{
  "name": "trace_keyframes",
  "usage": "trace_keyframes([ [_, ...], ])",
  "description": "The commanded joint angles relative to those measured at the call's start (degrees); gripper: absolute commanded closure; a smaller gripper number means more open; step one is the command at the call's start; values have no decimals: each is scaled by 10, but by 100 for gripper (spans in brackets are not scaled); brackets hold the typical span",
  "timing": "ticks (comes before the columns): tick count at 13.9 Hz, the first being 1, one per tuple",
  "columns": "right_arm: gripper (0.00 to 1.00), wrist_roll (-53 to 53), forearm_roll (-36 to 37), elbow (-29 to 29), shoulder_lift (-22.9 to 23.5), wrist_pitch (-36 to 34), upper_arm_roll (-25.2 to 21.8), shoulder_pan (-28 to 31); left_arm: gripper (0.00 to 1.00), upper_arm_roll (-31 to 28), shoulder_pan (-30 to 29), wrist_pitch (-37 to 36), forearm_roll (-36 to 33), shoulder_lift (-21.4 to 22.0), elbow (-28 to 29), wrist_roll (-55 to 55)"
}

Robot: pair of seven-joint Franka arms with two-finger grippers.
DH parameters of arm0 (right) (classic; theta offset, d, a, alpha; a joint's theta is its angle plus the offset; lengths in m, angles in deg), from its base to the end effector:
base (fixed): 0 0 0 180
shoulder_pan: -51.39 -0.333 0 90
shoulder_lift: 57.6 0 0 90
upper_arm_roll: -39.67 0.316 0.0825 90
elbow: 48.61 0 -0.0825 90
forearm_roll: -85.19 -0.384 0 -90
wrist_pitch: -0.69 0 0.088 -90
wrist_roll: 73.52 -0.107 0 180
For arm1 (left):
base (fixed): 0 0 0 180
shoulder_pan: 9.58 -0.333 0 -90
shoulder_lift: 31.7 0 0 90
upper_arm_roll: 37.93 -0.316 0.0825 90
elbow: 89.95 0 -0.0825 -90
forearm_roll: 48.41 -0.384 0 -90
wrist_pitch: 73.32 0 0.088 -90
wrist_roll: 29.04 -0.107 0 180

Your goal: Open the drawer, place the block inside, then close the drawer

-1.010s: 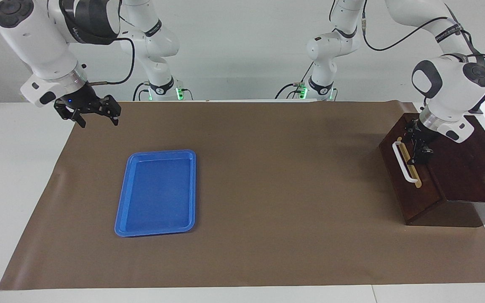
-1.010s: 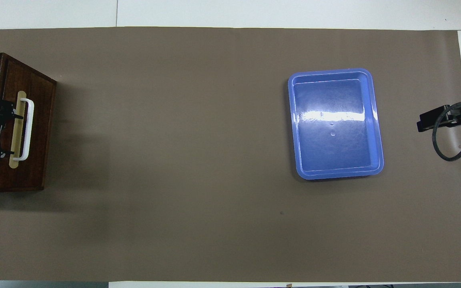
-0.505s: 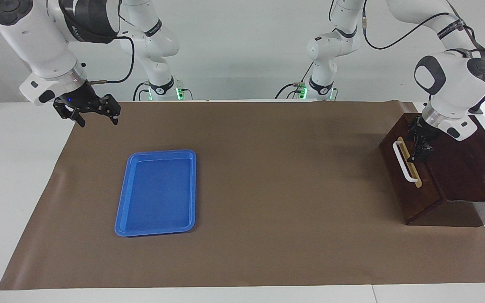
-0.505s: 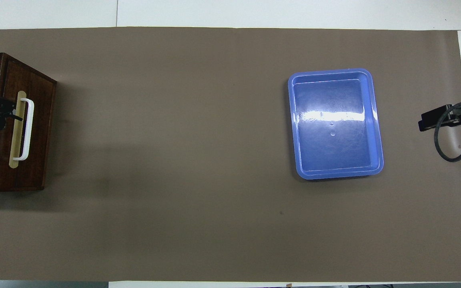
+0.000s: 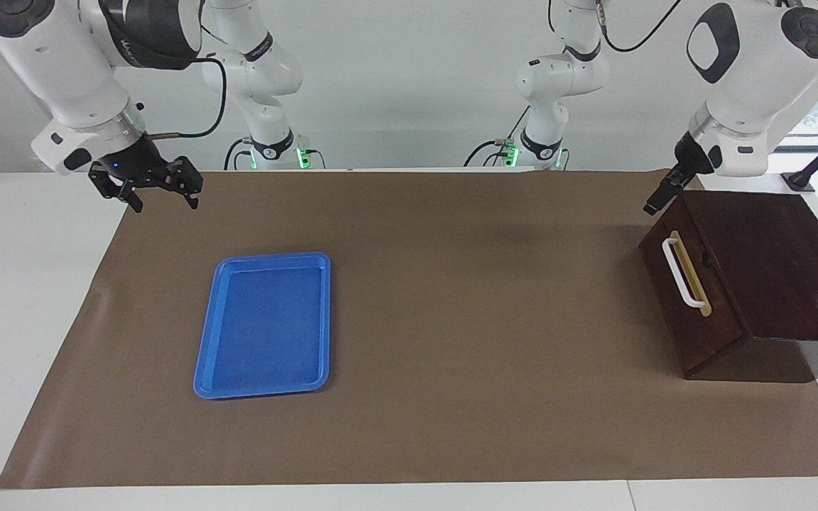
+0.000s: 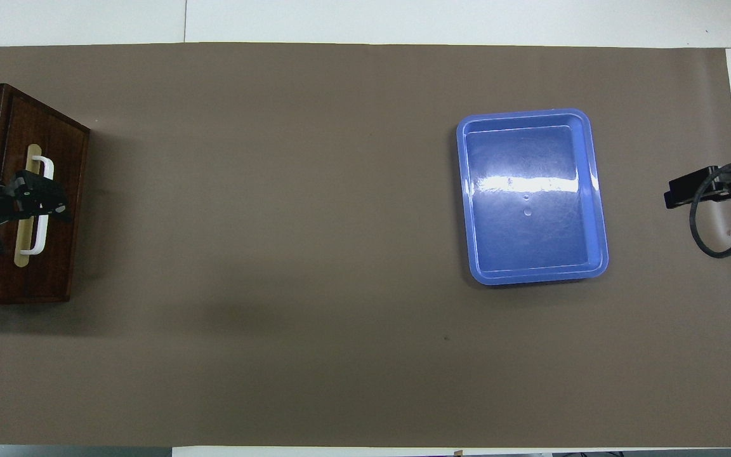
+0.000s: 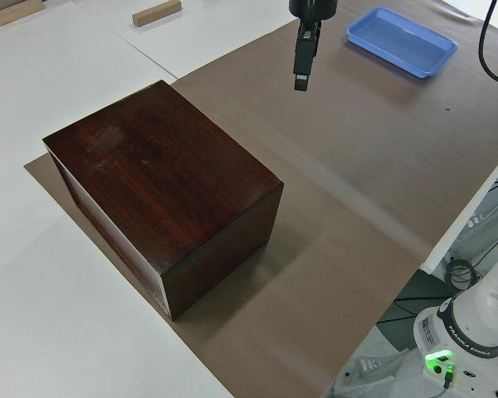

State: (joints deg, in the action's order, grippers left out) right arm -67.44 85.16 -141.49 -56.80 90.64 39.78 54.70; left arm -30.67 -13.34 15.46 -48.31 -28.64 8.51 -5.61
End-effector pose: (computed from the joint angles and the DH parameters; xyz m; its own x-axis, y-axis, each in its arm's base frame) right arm 0.5554 -0.0310 0.5930 0.9966 0.0504 -0.0646 0.0500 -0.9987 -0.0074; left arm 0.5297 -0.0342 0.5823 0.9339 0.3421 -0.1042 0.3385 -0.9396 -0.0506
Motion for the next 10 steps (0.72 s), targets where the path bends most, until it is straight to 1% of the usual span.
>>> trace_keyframes([
  [1,0,-8,10,-4,-6,-5,9,9,0,-29,24,-6,2,-34,-30,-64],
  [2,0,-8,10,-3,-6,-5,9,9,0,-30,33,-11,2,-39,-50,-99],
  [4,0,-10,10,-4,-6,-3,9,6,0,-33,47,-12,3,-40,-54,-144],
  [5,0,-10,10,-4,-6,-3,9,5,0,-51,75,-12,3,-38,-52,-151],
  [10,0,-10,9,-4,-6,-4,9,6,0,-60,87,-19,6,-32,-57,-171],
])
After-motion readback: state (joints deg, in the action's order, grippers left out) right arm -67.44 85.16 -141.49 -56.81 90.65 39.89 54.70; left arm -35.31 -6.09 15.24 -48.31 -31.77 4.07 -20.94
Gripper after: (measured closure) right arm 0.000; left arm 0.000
